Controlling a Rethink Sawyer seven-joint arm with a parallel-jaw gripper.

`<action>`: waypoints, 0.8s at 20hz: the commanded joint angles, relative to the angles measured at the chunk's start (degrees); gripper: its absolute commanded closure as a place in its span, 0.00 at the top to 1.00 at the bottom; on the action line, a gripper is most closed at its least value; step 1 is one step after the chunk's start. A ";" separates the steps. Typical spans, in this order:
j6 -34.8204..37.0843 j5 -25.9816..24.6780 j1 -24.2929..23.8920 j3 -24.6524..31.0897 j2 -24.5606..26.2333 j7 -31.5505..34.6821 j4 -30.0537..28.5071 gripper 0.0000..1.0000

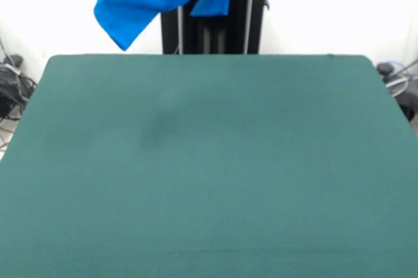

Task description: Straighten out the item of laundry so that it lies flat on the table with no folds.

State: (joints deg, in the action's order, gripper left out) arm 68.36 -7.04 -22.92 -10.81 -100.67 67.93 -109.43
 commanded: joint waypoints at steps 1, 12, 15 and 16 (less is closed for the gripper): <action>-11.17 0.35 -0.33 -9.75 -0.05 -7.48 -18.24 0.00; -47.98 31.83 -7.59 3.20 9.61 -27.18 -35.19 0.00; -49.94 29.17 -8.87 5.15 10.22 -24.16 -34.95 0.00; -50.47 27.42 -9.24 5.65 10.61 -22.87 -34.62 0.00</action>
State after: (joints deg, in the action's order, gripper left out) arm 19.18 19.45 -31.01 -5.94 -92.53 53.83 -121.56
